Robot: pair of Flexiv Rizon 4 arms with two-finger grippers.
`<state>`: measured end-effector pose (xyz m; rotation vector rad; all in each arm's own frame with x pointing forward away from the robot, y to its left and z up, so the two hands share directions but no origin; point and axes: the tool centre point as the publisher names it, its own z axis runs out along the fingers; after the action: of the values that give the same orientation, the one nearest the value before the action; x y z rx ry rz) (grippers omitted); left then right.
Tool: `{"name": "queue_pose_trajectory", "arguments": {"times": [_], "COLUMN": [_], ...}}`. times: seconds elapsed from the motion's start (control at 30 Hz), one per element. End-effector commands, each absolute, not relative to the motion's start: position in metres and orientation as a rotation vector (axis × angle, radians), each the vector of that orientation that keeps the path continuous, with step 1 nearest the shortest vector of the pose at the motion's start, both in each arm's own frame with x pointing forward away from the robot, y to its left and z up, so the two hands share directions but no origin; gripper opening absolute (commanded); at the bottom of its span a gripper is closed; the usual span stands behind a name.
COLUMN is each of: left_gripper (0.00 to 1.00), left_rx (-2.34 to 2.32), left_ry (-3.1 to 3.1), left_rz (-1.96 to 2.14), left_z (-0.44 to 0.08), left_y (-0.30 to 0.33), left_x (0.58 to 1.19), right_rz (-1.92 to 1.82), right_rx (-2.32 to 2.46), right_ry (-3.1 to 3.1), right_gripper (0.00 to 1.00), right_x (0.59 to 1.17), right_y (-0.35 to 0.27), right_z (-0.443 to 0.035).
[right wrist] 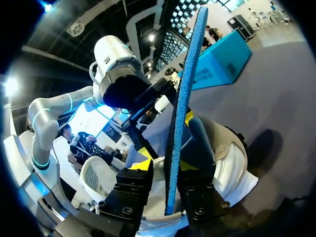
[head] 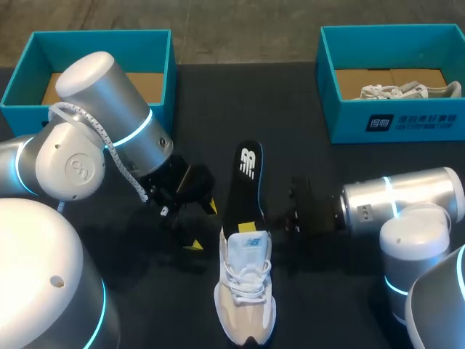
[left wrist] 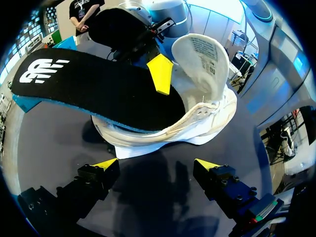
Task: Take the shoe out of the shoebox, open the shoe tongue, remove and reinsert the insole, then place the shoe into the shoebox
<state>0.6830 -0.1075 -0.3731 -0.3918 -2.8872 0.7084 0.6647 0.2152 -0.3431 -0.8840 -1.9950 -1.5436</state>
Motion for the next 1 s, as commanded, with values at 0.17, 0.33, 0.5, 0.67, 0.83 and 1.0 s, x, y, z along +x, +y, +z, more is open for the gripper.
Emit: {"name": "queue_pose_trajectory", "arguments": {"times": [0.17, 0.33, 0.5, 0.67, 0.83, 1.0], "left_gripper": [1.00, 1.00, 1.00, 1.00, 1.00, 1.00], "left_rx": [-0.391, -0.391, -0.391, -0.391, -0.391, -0.391], "left_ry": [-2.891, -2.891, -2.891, -2.891, -2.891, -2.891], "left_rz": [0.708, 0.708, 0.708, 0.708, 0.708, 0.708], "left_z": [-0.373, -0.373, -0.373, -0.373, -0.373, -0.373], "left_y": [-0.107, -0.107, -0.107, -0.107, -0.107, -0.107], "left_x": [0.681, 0.681, 0.681, 0.681, 0.681, 0.681], "right_rz": [-1.559, -1.569, -1.588, -1.616, -1.623, -1.612], "right_rx": [-0.861, -0.834, -0.829, -0.842, -0.850, -0.857], "right_ry": [-2.018, -2.038, -2.044, -2.019, -2.010, -2.005], "right_gripper": [0.29, 0.28, 0.27, 0.16, 0.00, 0.00], "right_x": [0.673, 0.679, 0.684, 0.688, 0.689, 0.687], "right_y": [0.220, 0.223, 0.222, 0.221, 0.220, 0.220], "right_z": [-0.336, -0.329, -0.325, -0.326, -0.328, -0.330]}}
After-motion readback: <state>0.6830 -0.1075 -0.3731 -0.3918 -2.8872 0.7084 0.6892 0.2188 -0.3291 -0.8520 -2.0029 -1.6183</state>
